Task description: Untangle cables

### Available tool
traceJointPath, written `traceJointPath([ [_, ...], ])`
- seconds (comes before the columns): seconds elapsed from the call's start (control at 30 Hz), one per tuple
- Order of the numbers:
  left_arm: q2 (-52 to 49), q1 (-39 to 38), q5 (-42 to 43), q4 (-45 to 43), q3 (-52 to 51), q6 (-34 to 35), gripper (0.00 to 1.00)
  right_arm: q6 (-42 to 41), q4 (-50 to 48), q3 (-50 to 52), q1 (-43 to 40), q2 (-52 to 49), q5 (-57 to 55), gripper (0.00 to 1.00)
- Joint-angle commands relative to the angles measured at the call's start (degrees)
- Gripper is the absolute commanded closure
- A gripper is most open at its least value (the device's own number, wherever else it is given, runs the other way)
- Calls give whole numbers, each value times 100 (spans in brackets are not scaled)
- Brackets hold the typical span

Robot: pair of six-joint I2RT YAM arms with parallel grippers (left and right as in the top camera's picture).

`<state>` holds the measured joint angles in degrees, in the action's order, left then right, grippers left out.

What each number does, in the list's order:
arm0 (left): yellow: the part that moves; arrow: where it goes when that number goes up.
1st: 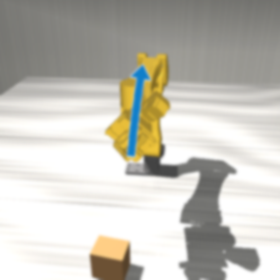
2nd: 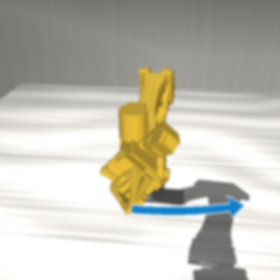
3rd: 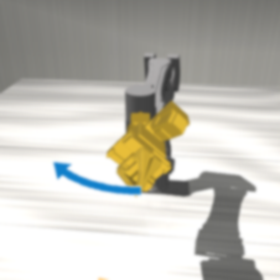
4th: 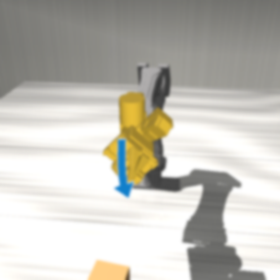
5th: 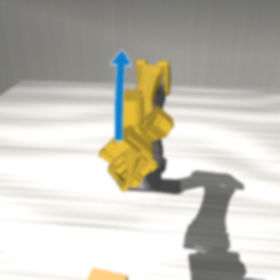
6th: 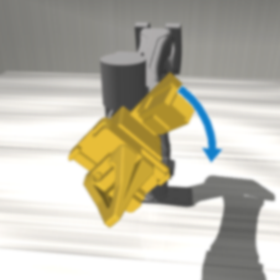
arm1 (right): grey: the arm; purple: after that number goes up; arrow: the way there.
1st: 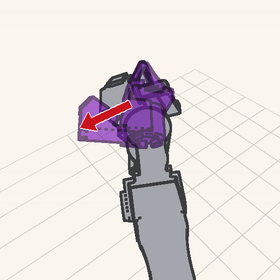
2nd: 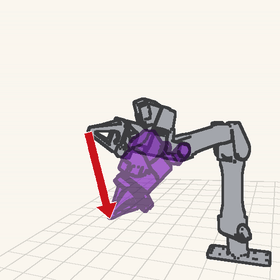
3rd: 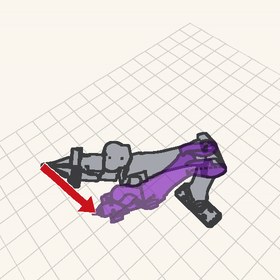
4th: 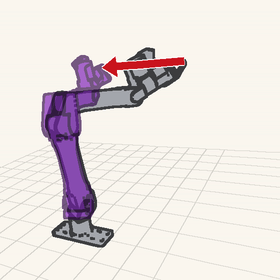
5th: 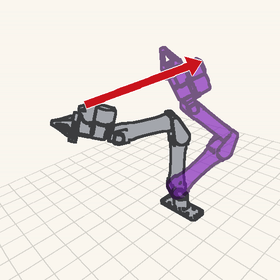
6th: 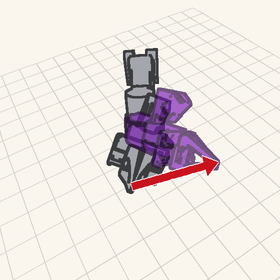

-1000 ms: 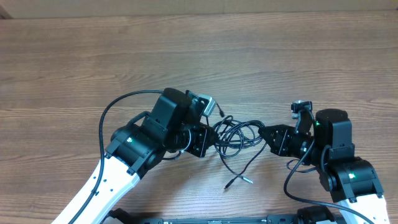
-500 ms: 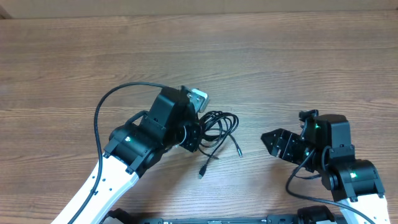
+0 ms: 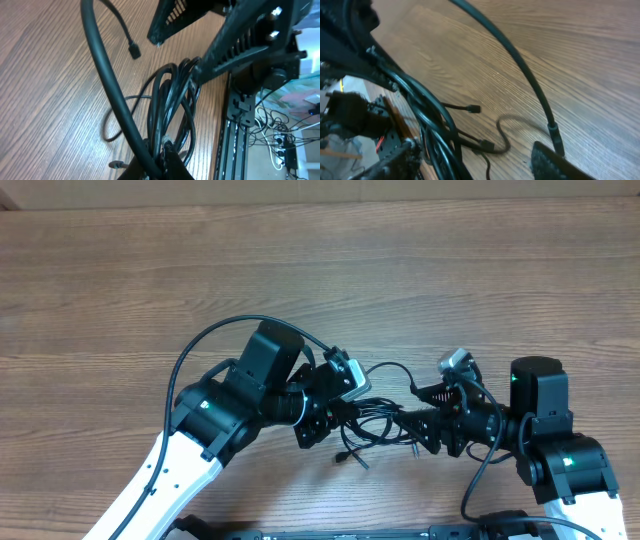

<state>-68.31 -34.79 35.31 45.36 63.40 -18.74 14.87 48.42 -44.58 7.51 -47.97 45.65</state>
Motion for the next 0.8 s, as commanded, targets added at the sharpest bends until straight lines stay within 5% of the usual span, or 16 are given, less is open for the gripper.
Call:
traceJointPath([
  [0.0,188,37,136,-107,214,-175,96,323,33,-87,-11,20,354,43],
  [0.2,188,70,7,-306,214,79,96,326,160,-87,-11,22,446,48],
  [0.37,186,293,-66,-313,214,428,96,321,160,-87,-11,20,444,83],
  [0.47,186,398,-138,-256,214,614,96,321,160,-87,-11,20,435,96],
  [0.6,186,446,-142,-98,214,765,96,-79,131,-87,-11,22,-201,96],
  [0.77,186,446,-538,166,214,1067,96,-1803,96,-87,-11,20,-2208,96],
])
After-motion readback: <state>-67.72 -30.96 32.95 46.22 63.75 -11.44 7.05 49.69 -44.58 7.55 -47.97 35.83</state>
